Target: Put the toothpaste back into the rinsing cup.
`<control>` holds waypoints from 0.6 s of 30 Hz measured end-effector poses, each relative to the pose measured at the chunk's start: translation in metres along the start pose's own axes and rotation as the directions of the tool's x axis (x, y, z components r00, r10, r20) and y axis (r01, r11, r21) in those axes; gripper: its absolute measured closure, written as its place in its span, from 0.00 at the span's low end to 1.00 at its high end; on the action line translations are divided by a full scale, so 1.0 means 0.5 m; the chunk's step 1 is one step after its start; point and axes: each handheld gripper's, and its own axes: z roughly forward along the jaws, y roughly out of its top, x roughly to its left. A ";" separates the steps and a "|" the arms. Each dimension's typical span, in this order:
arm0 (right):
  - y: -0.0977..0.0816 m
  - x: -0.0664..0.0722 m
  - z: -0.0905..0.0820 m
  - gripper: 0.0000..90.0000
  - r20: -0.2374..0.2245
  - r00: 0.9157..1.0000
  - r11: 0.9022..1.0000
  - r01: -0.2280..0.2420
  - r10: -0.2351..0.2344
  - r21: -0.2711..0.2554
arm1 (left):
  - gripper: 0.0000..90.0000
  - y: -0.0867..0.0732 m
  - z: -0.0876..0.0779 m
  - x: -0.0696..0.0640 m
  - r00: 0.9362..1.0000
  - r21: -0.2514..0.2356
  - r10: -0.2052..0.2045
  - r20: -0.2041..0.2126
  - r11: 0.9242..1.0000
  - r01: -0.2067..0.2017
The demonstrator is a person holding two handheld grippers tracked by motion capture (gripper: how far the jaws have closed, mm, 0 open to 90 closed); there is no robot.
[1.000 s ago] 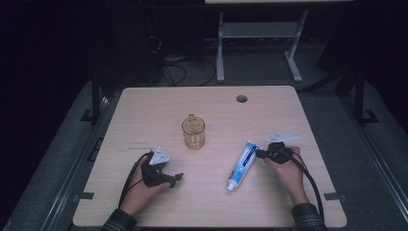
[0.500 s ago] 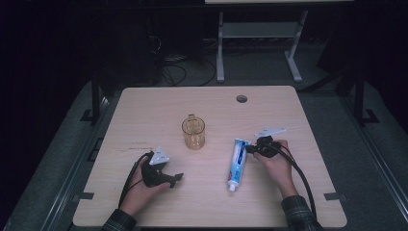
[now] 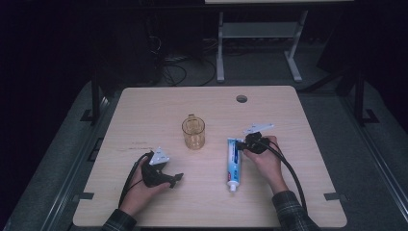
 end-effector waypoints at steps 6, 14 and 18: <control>-0.007 -0.018 0.004 1.00 0.029 0.999 0.999 -0.026 0.025 0.023 | 0.15 0.000 0.000 0.000 1.000 -0.001 -0.002 0.000 1.000 0.002; -0.008 -0.005 0.021 1.00 0.003 1.000 0.999 -0.006 0.006 0.045 | 0.15 0.000 -0.001 0.000 1.000 0.004 0.003 0.000 1.000 -0.003; -0.004 0.004 0.024 1.00 -0.016 1.000 0.999 0.008 -0.008 0.043 | 0.15 0.000 -0.001 0.000 1.000 0.004 0.004 0.000 1.000 -0.004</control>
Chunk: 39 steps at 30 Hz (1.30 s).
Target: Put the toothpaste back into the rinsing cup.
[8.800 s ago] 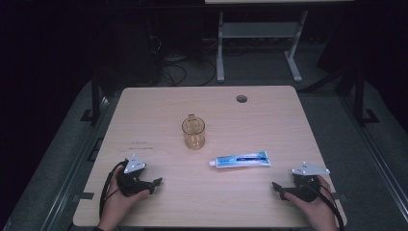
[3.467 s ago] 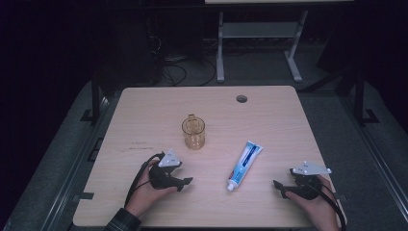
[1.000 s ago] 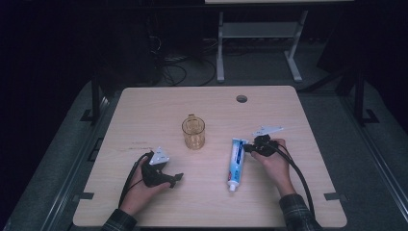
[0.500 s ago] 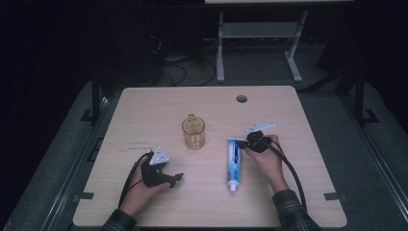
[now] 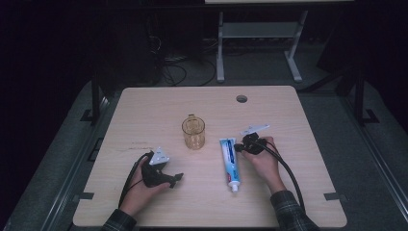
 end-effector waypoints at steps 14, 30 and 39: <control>0.012 0.041 0.017 1.00 -0.045 0.997 0.998 0.056 -0.055 0.017 | 0.15 0.000 0.000 0.000 1.000 0.001 0.001 0.000 1.000 -0.001; 0.053 0.060 -0.029 0.56 0.027 0.999 1.000 -0.024 0.023 0.014 | 0.15 0.000 0.000 0.000 1.000 -0.004 -0.001 -0.001 1.000 0.001; 0.082 0.083 -0.008 0.44 0.013 0.999 0.999 -0.038 0.038 0.014 | 0.15 0.000 0.000 0.000 1.000 -0.004 -0.002 -0.001 1.000 0.002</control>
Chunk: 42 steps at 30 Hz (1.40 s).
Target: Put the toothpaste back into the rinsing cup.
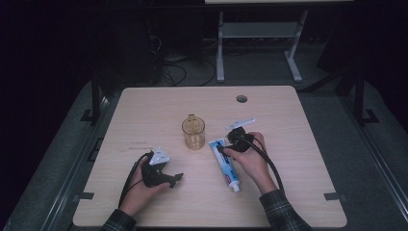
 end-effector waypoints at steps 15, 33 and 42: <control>-0.001 0.012 0.063 0.37 0.047 0.999 0.996 -0.003 -0.001 0.089 | 0.15 0.000 0.000 0.000 1.000 0.000 0.000 0.000 1.000 0.000; -0.002 0.015 0.089 0.35 0.060 0.998 0.988 0.000 -0.009 0.152 | 0.15 0.000 0.000 0.000 1.000 0.001 0.001 0.000 1.000 -0.001; 0.000 0.018 0.089 0.42 0.084 0.996 0.986 0.005 -0.019 0.165 | 0.15 0.000 0.000 0.000 1.000 0.000 0.000 0.000 1.000 0.000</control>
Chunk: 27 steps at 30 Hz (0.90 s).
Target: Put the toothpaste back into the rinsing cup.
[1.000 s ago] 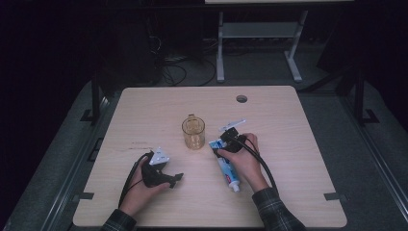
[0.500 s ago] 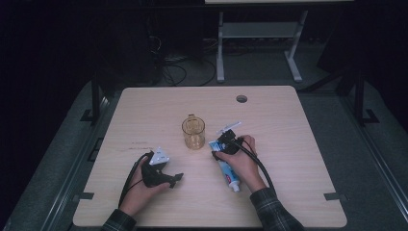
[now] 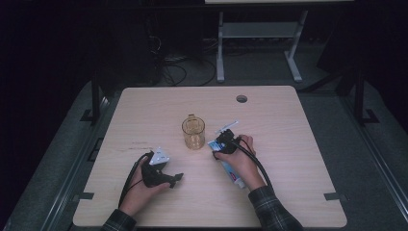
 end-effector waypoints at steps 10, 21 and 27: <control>0.002 -0.006 -0.005 0.58 0.009 1.000 1.000 -0.011 0.011 0.010 | 0.15 0.000 0.000 0.000 1.000 0.000 0.000 0.000 1.000 0.000; 0.005 -0.017 -0.016 0.78 -0.016 0.999 0.999 -0.034 0.034 0.019 | 0.15 0.000 0.000 0.000 1.000 0.001 0.000 0.000 1.000 0.000; 0.002 -0.030 -0.022 0.80 -0.060 0.995 0.997 -0.076 0.076 0.003 | 0.15 0.000 0.000 0.000 1.000 0.000 0.000 0.000 1.000 0.000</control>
